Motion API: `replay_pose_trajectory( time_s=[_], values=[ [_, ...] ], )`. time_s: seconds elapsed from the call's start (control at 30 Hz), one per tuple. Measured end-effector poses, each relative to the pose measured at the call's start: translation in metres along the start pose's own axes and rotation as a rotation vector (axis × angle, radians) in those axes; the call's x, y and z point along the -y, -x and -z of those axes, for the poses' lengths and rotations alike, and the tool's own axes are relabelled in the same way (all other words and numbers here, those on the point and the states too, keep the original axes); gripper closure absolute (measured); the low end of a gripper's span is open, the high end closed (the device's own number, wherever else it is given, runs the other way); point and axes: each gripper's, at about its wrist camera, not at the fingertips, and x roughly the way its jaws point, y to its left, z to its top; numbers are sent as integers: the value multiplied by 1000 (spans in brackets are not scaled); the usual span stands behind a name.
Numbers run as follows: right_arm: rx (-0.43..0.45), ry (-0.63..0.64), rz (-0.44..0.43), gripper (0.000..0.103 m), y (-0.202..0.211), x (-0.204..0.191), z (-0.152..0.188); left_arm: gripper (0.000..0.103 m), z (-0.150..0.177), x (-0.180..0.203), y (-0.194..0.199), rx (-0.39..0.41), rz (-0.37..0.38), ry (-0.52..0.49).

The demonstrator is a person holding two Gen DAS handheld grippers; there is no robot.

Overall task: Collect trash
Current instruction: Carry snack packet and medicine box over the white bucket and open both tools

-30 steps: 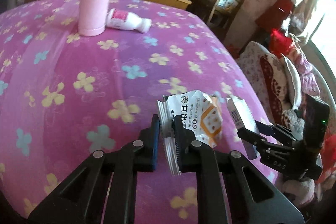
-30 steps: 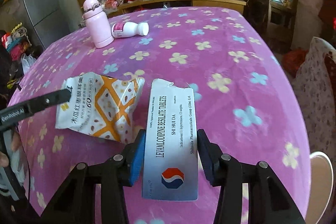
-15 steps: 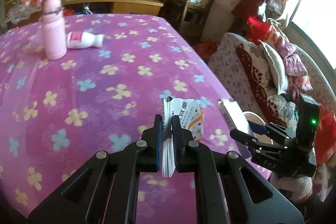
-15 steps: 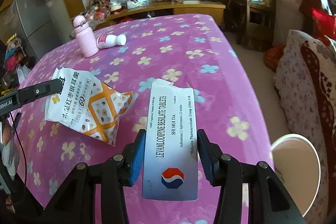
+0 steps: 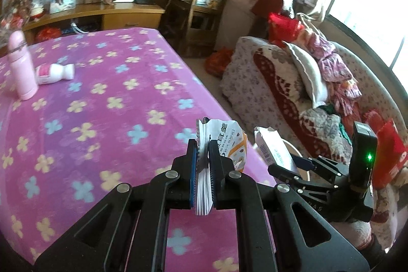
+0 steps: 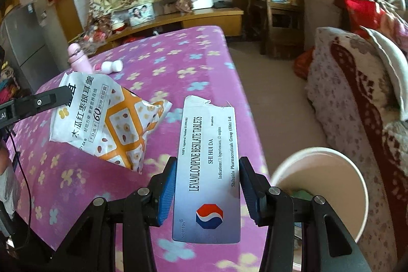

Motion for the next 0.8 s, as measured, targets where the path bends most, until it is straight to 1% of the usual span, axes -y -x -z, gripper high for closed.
replay_pose_trajectory(
  time_s=[0.3,0.47,0.8],
  values=[
    [3,-78,82,57,26,63,20,97,-5,62,-36,-22,70,-55],
    [-2,-130,114,57,34,95,29,97,-7,93,-58,-38,95,-75],
    [-32,-218,159,57,33,146,49,97,0,136,-104,-83,103,-111]
  ],
)
